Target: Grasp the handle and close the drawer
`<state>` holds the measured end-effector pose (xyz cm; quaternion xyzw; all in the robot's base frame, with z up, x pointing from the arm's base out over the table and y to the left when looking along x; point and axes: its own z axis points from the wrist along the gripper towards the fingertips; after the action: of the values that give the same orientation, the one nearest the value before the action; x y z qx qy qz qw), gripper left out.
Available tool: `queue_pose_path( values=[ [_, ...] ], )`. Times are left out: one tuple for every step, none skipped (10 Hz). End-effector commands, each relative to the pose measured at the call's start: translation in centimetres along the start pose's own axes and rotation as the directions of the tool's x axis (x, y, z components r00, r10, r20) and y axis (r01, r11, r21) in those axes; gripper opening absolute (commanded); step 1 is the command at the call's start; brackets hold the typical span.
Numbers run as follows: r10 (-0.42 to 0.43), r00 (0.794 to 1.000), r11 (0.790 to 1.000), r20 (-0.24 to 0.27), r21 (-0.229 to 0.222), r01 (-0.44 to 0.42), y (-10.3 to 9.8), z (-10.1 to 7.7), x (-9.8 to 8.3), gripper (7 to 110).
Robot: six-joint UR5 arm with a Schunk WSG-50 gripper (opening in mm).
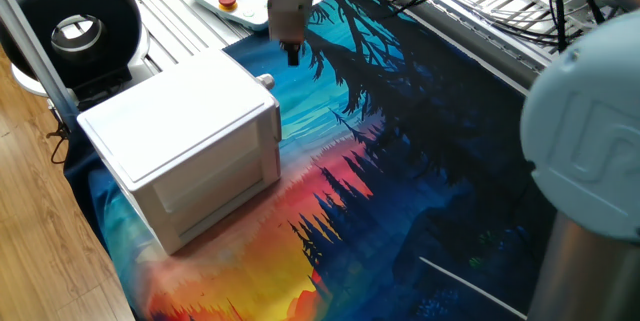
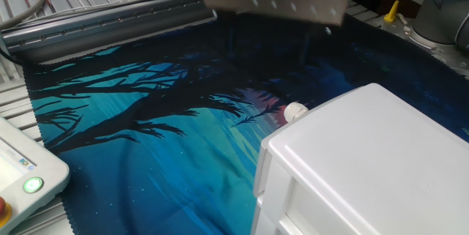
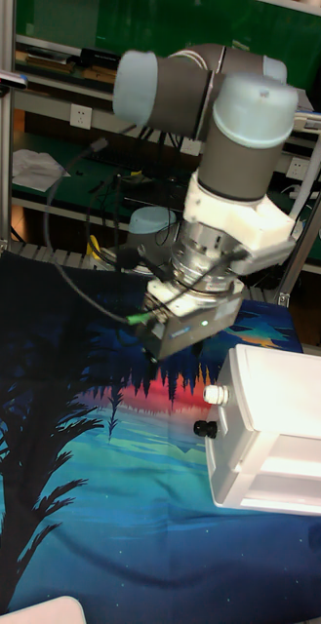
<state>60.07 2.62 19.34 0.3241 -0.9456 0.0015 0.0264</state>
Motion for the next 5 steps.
queue_pose_path(
  values=[
    [0.237,0.972,0.971,0.009,0.022,-0.237,-2.8,-2.9,0.8,88],
    [0.276,0.961,0.961,0.021,0.021,-0.277,-3.3,-3.3,0.6,88],
    [0.351,0.935,0.936,0.043,-0.008,-0.351,-3.4,-3.6,0.1,88],
    [0.431,0.9,0.902,0.058,-0.034,-0.43,-3.6,-3.9,-0.4,88],
    [0.472,0.879,0.881,0.06,-0.044,-0.47,-3.9,-4.2,-0.5,88]
  ],
)
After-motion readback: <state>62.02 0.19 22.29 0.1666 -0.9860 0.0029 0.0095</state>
